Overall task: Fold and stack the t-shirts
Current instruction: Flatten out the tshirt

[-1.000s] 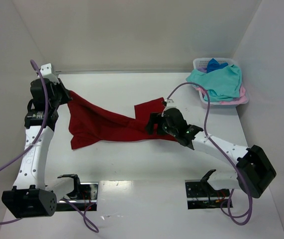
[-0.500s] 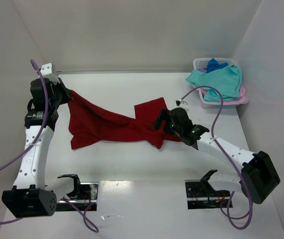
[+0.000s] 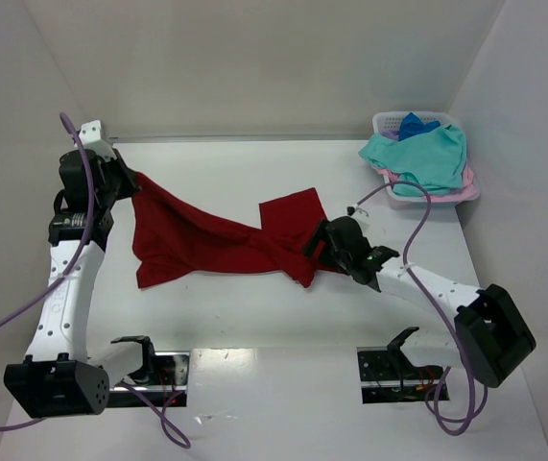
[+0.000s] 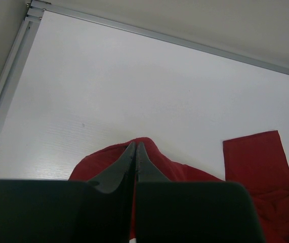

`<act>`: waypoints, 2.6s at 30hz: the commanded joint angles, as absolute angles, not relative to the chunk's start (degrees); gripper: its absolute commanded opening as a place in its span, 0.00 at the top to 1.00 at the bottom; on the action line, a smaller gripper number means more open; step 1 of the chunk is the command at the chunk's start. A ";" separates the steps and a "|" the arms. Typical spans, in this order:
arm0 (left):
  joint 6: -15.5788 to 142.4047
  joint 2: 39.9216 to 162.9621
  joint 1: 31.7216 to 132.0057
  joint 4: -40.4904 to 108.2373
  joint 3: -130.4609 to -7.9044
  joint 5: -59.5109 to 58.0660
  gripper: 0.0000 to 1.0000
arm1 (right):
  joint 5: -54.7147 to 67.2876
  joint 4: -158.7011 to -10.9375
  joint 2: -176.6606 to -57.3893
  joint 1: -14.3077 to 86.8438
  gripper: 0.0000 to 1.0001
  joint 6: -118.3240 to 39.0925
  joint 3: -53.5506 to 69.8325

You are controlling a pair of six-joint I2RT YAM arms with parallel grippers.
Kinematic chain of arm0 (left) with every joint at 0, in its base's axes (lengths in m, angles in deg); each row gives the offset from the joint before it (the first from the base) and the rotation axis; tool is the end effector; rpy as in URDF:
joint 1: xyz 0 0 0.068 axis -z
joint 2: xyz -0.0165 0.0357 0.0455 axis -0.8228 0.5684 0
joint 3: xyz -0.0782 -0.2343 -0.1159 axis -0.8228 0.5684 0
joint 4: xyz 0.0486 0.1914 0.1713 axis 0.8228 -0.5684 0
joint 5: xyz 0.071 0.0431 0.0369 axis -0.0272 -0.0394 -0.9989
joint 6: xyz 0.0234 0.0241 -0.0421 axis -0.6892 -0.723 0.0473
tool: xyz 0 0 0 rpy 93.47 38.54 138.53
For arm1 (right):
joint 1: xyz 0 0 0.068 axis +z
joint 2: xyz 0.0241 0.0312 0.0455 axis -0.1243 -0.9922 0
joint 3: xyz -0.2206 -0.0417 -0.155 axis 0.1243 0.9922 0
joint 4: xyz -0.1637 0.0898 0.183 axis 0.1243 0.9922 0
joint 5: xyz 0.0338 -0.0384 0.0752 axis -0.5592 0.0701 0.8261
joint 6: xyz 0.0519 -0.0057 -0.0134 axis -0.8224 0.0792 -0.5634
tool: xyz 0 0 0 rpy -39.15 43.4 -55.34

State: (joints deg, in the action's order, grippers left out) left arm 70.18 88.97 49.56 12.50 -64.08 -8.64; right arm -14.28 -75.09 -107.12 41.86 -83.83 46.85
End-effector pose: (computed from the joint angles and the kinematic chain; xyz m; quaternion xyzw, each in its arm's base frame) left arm 0.2443 0.0245 0.3975 -0.1643 0.7769 -0.0688 0.6040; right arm 0.2089 0.1350 0.1988 0.1730 0.9012 0.1849 0.3518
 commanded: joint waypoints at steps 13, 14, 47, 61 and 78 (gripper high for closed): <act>70.47 89.05 49.21 15.86 -63.63 -7.84 1.00 | -18.66 -81.20 -111.00 40.89 0.24 -88.00 48.53; 70.47 89.05 49.21 15.86 -63.63 -7.84 1.00 | -18.67 -81.20 -111.61 40.89 0.26 -88.00 48.01; 70.47 89.58 48.68 15.86 -63.63 -6.79 1.00 | -22.80 -79.70 -114.44 39.75 0.98 -85.80 42.73; 70.47 90.11 48.68 15.86 -63.63 -5.73 1.00 | -21.04 -81.72 -115.04 37.81 0.72 -83.60 44.66; 69.94 90.64 48.68 15.86 -64.16 -5.73 1.00 | -22.27 -82.07 -116.81 37.81 1.00 -83.69 42.74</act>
State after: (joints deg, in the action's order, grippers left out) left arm 70.12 90.70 49.10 12.96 -63.71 -6.50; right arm -19.97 -80.29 -117.20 38.10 -83.26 45.41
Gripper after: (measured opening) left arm 0.007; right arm 0.014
